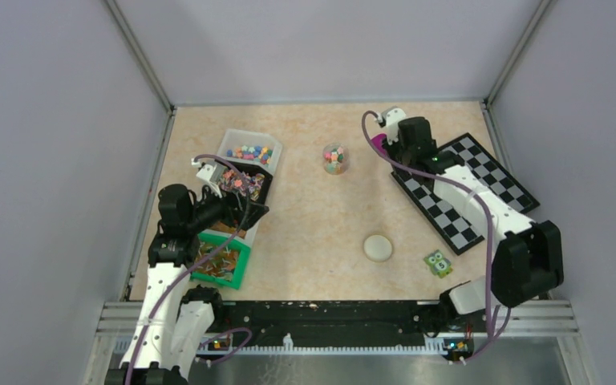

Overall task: Pack the candies
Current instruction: Place the spatula at the center of the board.

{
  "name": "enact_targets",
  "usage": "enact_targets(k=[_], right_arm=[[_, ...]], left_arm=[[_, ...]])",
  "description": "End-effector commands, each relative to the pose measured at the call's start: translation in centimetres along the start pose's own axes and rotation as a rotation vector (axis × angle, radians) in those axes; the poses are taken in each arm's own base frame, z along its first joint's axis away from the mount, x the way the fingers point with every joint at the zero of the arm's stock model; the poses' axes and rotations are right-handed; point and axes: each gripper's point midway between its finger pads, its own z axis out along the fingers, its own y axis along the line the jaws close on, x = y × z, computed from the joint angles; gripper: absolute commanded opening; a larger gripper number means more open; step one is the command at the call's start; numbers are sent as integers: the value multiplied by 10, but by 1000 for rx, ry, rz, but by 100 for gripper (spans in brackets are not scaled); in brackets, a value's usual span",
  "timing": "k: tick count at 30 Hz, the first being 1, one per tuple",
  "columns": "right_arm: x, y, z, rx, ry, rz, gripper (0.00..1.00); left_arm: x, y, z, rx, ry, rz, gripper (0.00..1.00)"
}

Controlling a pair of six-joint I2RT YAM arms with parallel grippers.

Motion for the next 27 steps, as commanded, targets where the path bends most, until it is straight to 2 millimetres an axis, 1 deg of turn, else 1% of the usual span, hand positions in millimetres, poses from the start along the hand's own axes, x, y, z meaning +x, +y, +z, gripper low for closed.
enact_targets(k=[1, 4, 6, 9, 11, 14, 15, 17, 19, 22, 27], right_arm=[[-34, -18, 28, 58, -82, 92, 0], [-24, -18, 64, -1, -35, 152, 0], [-21, -24, 83, 11, -13, 171, 0], [-23, -30, 102, 49, -37, 173, 0], [-19, -31, 116, 62, -17, 180, 0], [-8, -20, 131, 19, 31, 197, 0], [-4, -17, 134, 9, 41, 203, 0], [5, -13, 139, -1, 58, 212, 6], [12, -10, 143, -7, 81, 219, 10], [23, -8, 145, 0, 117, 222, 13], [35, -4, 146, -12, 124, 229, 18]], left_arm=[[-6, -2, -1, 4, -23, 41, 99], [-6, -3, -2, 3, -26, 44, 99], [-6, -3, -2, 0, -28, 47, 99], [-5, -3, -1, 2, -23, 44, 99], [-4, -2, -1, 4, -18, 42, 99], [-5, -2, -1, 1, -21, 46, 99], [-5, -2, -1, -3, -22, 46, 99], [-5, -2, -1, -4, -23, 48, 99], [-5, -1, -1, -5, -22, 47, 99], [-5, -2, -1, 1, -18, 44, 99], [-4, -2, 0, 5, -16, 43, 99]])
